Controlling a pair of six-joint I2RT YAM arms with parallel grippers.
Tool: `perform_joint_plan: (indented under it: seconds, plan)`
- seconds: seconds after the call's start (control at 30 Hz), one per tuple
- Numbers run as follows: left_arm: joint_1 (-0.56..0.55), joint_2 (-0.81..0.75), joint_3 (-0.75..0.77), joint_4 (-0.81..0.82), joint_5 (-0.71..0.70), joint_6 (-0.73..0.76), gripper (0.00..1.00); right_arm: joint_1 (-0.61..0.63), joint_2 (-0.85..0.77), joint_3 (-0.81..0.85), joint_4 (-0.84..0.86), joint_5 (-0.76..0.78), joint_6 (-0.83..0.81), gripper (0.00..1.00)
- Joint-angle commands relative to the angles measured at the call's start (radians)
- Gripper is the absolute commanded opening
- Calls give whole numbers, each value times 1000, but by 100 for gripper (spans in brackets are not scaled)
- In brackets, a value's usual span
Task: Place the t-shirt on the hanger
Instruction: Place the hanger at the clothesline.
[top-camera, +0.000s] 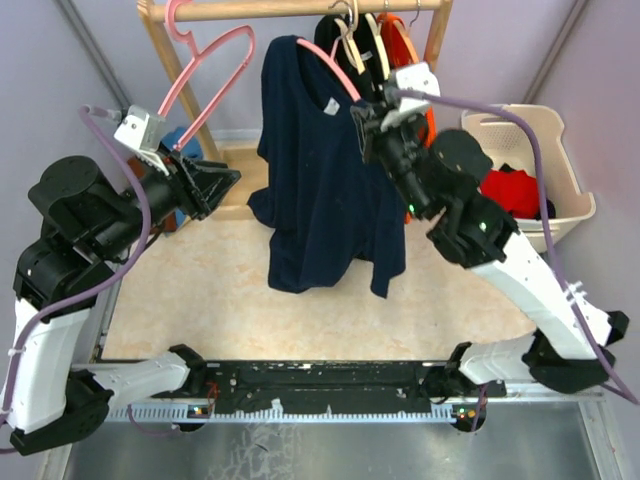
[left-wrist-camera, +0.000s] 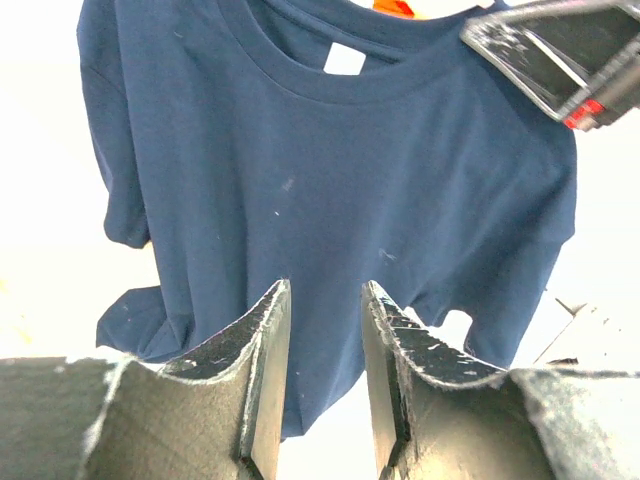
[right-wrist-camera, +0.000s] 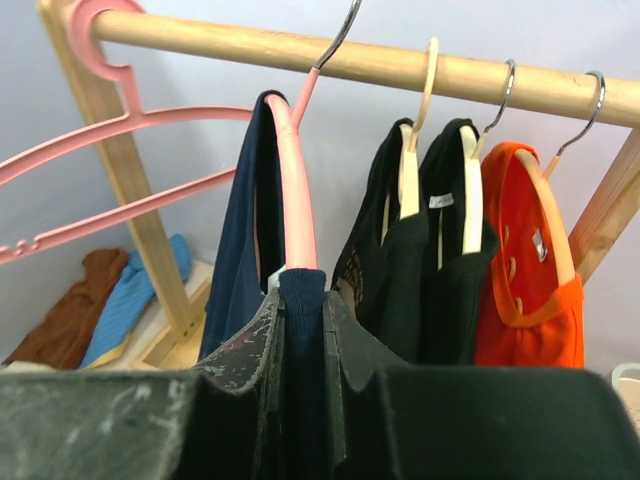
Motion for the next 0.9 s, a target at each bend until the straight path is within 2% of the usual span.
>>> perform_joint_plan:
  seconds: [0.0,0.4,0.63,0.87]
  plan:
    - [3,-20,-8,28,-2,-13,40,-94,116,219,-58,-107,114,0]
    - [3,-26,-15,25,-6,-6,40,-146,414,581,-177,-102,90,0]
    - [3,-19,-21,28,0,-6,39,-211,520,674,-208,-104,104,0]
    - [3,-13,-29,34,4,-7,39,-265,536,649,-211,-145,143,0]
